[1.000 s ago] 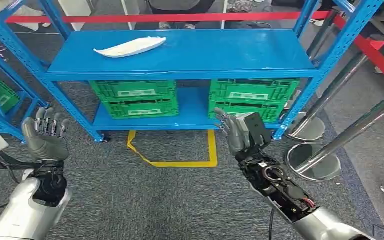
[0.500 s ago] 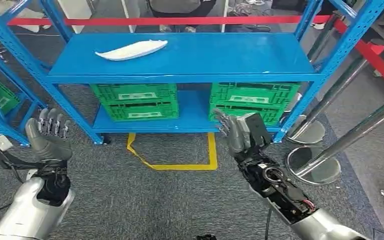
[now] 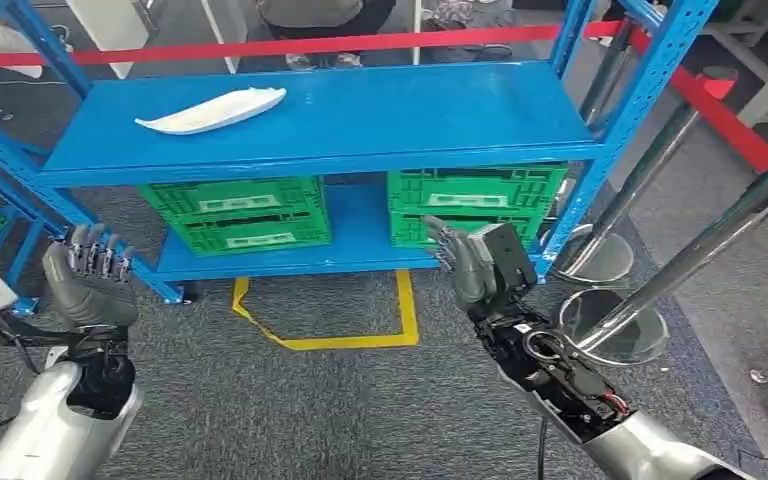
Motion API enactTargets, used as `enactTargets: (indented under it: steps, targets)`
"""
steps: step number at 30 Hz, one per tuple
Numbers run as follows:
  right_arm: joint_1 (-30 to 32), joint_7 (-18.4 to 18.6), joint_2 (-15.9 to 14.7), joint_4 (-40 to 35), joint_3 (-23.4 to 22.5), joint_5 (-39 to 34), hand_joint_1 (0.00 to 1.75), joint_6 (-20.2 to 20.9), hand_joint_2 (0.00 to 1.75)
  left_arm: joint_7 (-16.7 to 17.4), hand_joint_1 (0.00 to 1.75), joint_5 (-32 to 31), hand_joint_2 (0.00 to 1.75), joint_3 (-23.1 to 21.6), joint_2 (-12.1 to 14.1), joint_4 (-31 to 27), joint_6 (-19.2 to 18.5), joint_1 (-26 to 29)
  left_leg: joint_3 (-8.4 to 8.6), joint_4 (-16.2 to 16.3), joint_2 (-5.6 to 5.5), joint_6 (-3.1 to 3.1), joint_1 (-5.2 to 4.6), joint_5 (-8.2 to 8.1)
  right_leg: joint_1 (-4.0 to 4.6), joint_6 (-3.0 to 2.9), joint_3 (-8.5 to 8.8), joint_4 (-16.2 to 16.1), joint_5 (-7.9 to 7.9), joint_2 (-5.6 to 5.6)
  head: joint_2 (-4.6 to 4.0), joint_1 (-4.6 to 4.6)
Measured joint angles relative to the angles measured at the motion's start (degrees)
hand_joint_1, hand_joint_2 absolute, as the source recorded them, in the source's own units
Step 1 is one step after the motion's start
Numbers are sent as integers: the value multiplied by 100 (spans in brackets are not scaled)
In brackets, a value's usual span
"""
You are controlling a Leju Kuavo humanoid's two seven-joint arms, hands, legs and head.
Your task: Take the parts from the cabinet and place them on the table.
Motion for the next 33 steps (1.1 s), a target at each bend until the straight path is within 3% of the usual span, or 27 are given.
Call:
enactTargets:
  steps: [1, 2, 4, 6, 8, 9, 10, 11, 12, 13, 14, 16, 17, 18, 19, 21, 22, 23, 24, 26, 27, 28, 29, 32, 33]
  targets:
    - [-2, 0, 0, -2, 2, 0, 0, 0, 0, 0, 0, 0, 0, 0, 9, 0, 2, -9, 220, -515, -15, 71, -37, 256, 2, 14, 46, -6, -40, 5, 0, -9]
    - [-9, 0, 0, 0, 0, 0, 0, 0, 0, 0, 0, 0, 0, -2, 11, 0, 2, -21, 338, -668, -22, 119, -67, 156, 22, 47, 58, -9, -70, 9, 0, -15]
    - [-28, 2, 0, 0, 0, 0, 0, 0, 0, 2, 0, 2, 0, -7, 9, 0, 4, -35, 391, -784, -21, 107, -100, 113, -2, 107, 89, -73, -88, 28, 0, -39]
    - [-28, 4, 0, 0, 0, 0, 0, 0, 0, 2, 0, 2, 0, -11, 7, -2, 4, -40, 492, -858, -23, 166, -74, 78, 13, 192, 158, -28, -47, 22, 0, -42]
    - [-36, 4, 0, 0, -6, 0, 0, 0, 0, 2, 0, 2, 0, -11, 7, -2, 7, -53, 611, -903, -18, 214, -47, 45, -3, 233, 22, 275, -205, -66, 0, -13]
    - [-46, 7, 0, 0, -7, 0, 0, 0, 0, 2, 0, 2, 0, -13, 4, -2, 9, -57, 640, -902, -18, 245, -47, 23, -5, 250, -164, 660, -380, -68, 0, -7]
    - [-37, 9, 0, 0, -7, 0, 0, -2, 175, 2, 0, 2, 0, -18, 0, -2, 18, -43, 668, -902, -18, 258, -50, -1, -10, 265, -435, 1142, -561, -68, 0, 11]
    - [-15, 13, 2, 0, 0, 0, 0, -4, 175, 2, 0, 4, 0, -22, 0, -2, 33, -25, 697, -900, -18, 260, -50, -37, -12, 275, -710, 1575, -699, -69, 0, 13]
    - [5, 18, 2, 2, 2, 2, 0, -4, 175, 4, 0, 7, 0, -22, 0, -2, 33, -4, 733, -899, -19, 258, -50, -69, -21, 292, -873, 1767, -709, -75, 0, 17]
    - [13, 20, 2, 7, 0, 4, 0, 0, 175, 4, 0, 13, 0, -22, 0, -2, 35, 20, 786, -898, -20, 250, -48, -107, -29, 297, -911, 1696, -570, -82, 0, 26]
    - [9, 22, 2, 9, 0, 4, 0, -2, 175, 4, 0, 17, 0, -22, 0, -2, 35, 33, 841, -894, -20, 240, -45, -151, -32, 306, -838, 1400, -318, -93, 0, 35]
    - [-8, 22, 2, 9, -11, 4, 0, -11, 175, 4, 0, 17, 0, -22, 0, -9, 35, 34, 978, -878, -20, 196, -38, -253, -31, 287, -490, 390, 384, -114, 0, 44]
    - [-8, 26, 0, 11, -11, 4, 0, -7, 175, 4, 0, 17, 0, -22, 2, -9, 35, 36, 1003, -895, -16, 165, -41, -297, -22, 254, -393, 165, 421, -129, 0, 30]
    - [-21, 35, 0, 11, -11, 7, 0, -7, 175, 9, 0, 17, 0, -22, 2, -11, 35, 22, 999, -873, -18, 142, -51, -302, 41, 234, -420, -12, 233, -148, -2, -16]
    - [-25, 44, 0, 9, -11, 7, 0, -7, 175, 13, 0, 22, 0, -22, 2, -13, 42, 24, 968, -869, -18, 96, -59, -325, 40, 136, -314, -4, 302, -150, -7, -46]
    - [-19, 39, 0, 9, -7, 18, 0, -2, 175, 11, 0, 20, 0, -24, 7, -18, 39, 44, 1023, -844, -6, 50, -76, -333, 31, 57, -280, -23, 279, -140, -4, -19]
    - [-26, 35, 0, 2, -9, 20, 0, -2, 175, 11, 0, 20, 0, -24, 15, -28, 39, 39, 997, -777, -4, 24, -67, -368, -13, 40, -210, -51, 283, -121, -2, -5]
    - [-38, 33, -7, -4, -15, 22, 0, 0, 175, 7, 0, 20, 0, -24, 17, -37, 39, 37, 881, -522, -14, 6, -53, -391, -18, 16, -169, -67, 266, -119, -2, 4]
    - [-60, 35, -11, -7, -22, 20, 0, -4, 175, 4, 0, 20, 0, -24, 22, -46, 39, 29, 636, -99, -14, -25, -49, -509, -21, -15, -142, -79, 245, -118, -2, -15]
    - [-55, 35, -9, -7, -4, 22, 0, 13, 175, 4, 0, 20, 0, -24, 33, -46, 39, 49, 11, 837, -14, -74, -36, -873, -22, -38, -97, -79, 187, -101, -2, -50]
    - [-44, 37, -9, -7, -2, 22, 0, 20, 175, 6, 0, 20, 0, -24, 35, -46, 39, 63, -231, 1108, -14, -80, -35, -974, -21, -38, -71, -78, 157, -94, -2, -50]
    - [-39, 37, -9, -7, -2, 20, 0, 17, 175, 6, 0, 20, 0, -24, 42, -46, 39, 76, -345, 1112, -14, -85, -35, -897, -21, -36, -27, -78, 119, -84, -2, -50]
    - [-40, 37, -9, -7, -4, 22, 0, 17, 175, 7, 0, 20, 0, -24, 48, -46, 39, 80, -300, 845, -14, -73, -35, -659, -21, -29, 28, -78, 81, -74, -2, -50]
    - [-43, 35, -9, -7, -2, 22, 0, 20, 175, 5, 0, 20, 0, -24, 66, -46, 39, 63, 328, -774, -13, 37, -51, 366, -23, 24, 207, -96, -63, -67, -2, -87]
    - [-50, 37, -9, -7, -2, 20, 0, 17, 175, 7, 0, 20, 0, -24, 66, -46, 39, 52, 348, -822, -15, 46, -103, 143, -4, 57, 230, -100, -87, -61, -4, -125]
